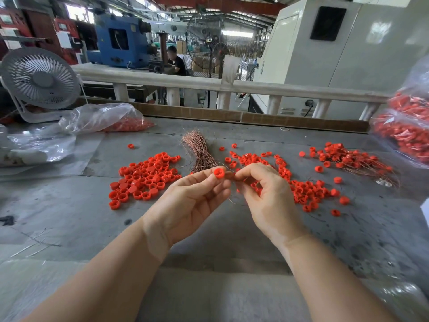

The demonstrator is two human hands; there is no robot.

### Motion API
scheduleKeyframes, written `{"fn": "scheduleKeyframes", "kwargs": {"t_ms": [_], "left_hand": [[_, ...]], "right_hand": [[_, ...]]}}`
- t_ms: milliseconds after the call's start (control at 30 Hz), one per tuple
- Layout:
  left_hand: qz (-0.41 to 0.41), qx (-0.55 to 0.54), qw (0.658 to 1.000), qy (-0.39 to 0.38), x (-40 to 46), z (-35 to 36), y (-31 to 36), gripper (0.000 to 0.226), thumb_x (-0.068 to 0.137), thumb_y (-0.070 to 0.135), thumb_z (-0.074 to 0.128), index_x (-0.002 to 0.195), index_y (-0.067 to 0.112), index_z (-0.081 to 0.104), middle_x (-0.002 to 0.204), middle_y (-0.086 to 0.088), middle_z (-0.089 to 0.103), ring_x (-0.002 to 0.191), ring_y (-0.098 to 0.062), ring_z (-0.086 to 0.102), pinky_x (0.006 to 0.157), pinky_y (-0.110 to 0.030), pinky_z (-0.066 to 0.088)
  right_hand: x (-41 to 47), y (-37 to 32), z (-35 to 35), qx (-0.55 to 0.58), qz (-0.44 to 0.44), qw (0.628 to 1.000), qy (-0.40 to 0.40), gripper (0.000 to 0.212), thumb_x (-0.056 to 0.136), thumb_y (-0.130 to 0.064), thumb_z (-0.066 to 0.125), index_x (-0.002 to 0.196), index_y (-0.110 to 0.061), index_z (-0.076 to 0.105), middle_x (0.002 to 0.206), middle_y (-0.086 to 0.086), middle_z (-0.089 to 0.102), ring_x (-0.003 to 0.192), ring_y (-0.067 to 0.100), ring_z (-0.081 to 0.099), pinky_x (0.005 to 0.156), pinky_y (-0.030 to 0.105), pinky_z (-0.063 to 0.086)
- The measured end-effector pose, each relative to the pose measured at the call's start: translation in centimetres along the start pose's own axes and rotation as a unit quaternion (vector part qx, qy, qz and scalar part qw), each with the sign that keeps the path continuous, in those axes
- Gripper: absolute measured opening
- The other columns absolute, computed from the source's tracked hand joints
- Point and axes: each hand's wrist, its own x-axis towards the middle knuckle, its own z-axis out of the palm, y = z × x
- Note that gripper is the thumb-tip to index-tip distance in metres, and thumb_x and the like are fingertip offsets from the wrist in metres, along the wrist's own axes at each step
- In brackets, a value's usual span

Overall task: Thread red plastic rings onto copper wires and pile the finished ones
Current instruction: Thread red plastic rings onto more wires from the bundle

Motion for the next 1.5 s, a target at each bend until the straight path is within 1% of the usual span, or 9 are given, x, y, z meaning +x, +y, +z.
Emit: {"fn": "scheduleKeyframes", "kwargs": {"t_ms": [100,233,433,567,733,867,1133,1300,1500], "left_hand": [[0.0,-0.021,1.0,0.006,0.0,0.0,0.1,0.018,0.071,0.003,0.055,0.08,-0.001,0.071,0.089,-0.019,0.071,0.07,-0.016,0.07,0.069,-0.027,0.058],[-0.005,-0.025,1.0,0.003,-0.1,0.0,0.1,0.019,0.071,0.003,0.055,0.087,-0.002,0.066,0.092,-0.022,0.07,0.077,-0.02,0.071,0.069,-0.027,0.058],[0.022,-0.013,0.999,0.031,0.3,-0.3,0.1,0.017,0.069,0.005,0.057,0.072,0.002,0.074,0.085,-0.017,0.072,0.073,-0.017,0.071,0.071,-0.026,0.058],[0.038,0.007,0.998,0.058,0.5,-0.6,-0.1,0.015,0.067,0.006,0.059,0.071,0.003,0.073,0.081,-0.015,0.072,0.07,-0.014,0.07,0.069,-0.025,0.058],[0.053,0.031,0.995,0.082,0.6,-0.7,-0.4,0.016,0.07,0.005,0.058,0.084,0.001,0.064,0.077,-0.013,0.071,0.068,-0.013,0.069,0.066,-0.022,0.058],[0.054,0.056,0.993,0.087,0.7,-0.7,-0.5,0.012,0.087,0.0,0.051,0.087,0.002,0.063,0.078,-0.01,0.071,0.07,-0.011,0.068,0.066,-0.021,0.057],[0.06,0.071,0.992,0.086,0.6,-0.7,-0.5,0.015,0.09,-0.001,0.048,0.089,0.003,0.062,0.078,-0.009,0.071,0.071,-0.011,0.068,0.07,-0.022,0.057],[0.06,0.07,0.993,0.078,0.6,-0.6,-0.6,0.011,0.083,0.002,0.053,0.087,0.003,0.063,0.077,-0.008,0.071,0.07,-0.011,0.068,0.067,-0.021,0.057],[0.056,0.07,0.995,0.052,0.5,-0.6,-0.7,0.019,0.068,0.009,0.06,0.087,0.005,0.064,0.078,-0.008,0.071,0.07,-0.011,0.068,0.068,-0.022,0.057]], "right_hand": [[0.0,0.2,0.1,-0.016,-0.001,1.0,-0.018,0.011,0.077,0.004,0.068,0.077,-0.008,0.066,0.077,0.003,0.064,0.078,0.025,0.057,0.073,0.039,0.047],[-0.1,0.4,0.3,-0.033,0.011,0.999,-0.034,0.011,0.076,0.002,0.069,0.075,-0.009,0.065,0.075,0.001,0.061,0.077,0.022,0.053,0.071,0.034,0.043],[-0.1,0.3,0.3,-0.042,0.034,0.997,-0.046,0.013,0.075,0.001,0.07,0.08,-0.011,0.071,0.081,-0.002,0.064,0.082,0.019,0.056,0.077,0.031,0.046],[0.4,0.8,-0.5,-0.023,0.104,0.994,0.031,0.014,0.078,0.002,0.067,0.08,-0.012,0.07,0.081,-0.003,0.062,0.079,0.019,0.06,0.076,0.032,0.048],[0.7,2.0,-1.8,-0.105,0.233,0.961,0.103,0.018,0.084,-0.003,0.061,0.081,-0.02,0.066,0.081,0.001,0.065,0.083,0.024,0.061,0.077,0.038,0.05],[0.6,1.9,-1.8,-0.159,0.272,0.947,0.065,0.022,0.084,-0.004,0.06,0.079,-0.025,0.064,0.086,0.0,0.065,0.091,0.027,0.06,0.086,0.043,0.046],[0.3,1.2,-1.3,-0.162,0.24,0.956,-0.031,0.023,0.083,-0.008,0.063,0.072,-0.028,0.062,0.093,-0.003,0.062,0.099,0.023,0.056,0.092,0.041,0.042],[0.1,1.2,-1.0,-0.21,0.22,0.949,-0.082,0.006,0.083,-0.02,0.067,0.082,-0.025,0.07,0.1,-0.003,0.062,0.103,0.02,0.052,0.094,0.036,0.038],[-0.1,1.3,-0.7,-0.257,0.212,0.937,-0.1,0.008,0.086,-0.026,0.064,0.085,-0.026,0.072,0.1,-0.004,0.062,0.105,0.02,0.048,0.085,0.031,0.027]]}}
